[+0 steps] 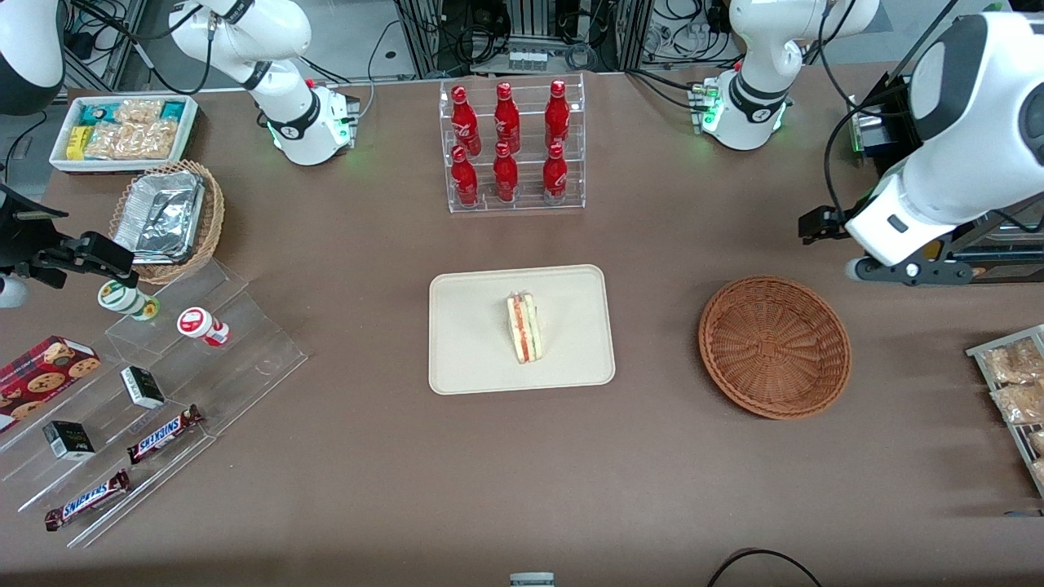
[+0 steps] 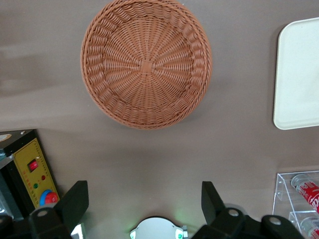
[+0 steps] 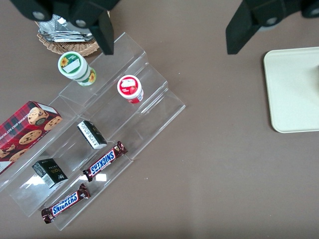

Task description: Place sandwich from basket to tray

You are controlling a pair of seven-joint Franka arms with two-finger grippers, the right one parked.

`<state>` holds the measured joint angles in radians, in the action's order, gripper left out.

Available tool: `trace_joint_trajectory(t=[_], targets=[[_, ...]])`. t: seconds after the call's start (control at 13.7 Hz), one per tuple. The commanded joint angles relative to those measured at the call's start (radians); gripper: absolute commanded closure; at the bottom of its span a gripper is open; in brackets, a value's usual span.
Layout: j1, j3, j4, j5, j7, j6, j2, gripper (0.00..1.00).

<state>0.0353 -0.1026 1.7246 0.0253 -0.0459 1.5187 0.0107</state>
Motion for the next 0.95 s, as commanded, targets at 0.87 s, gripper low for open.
trace_joint_trajectory(t=[0.87], targets=[[-0.086, -0.005, -0.019, -0.013, 0.1, -0.117, -0.086, 0.0]])
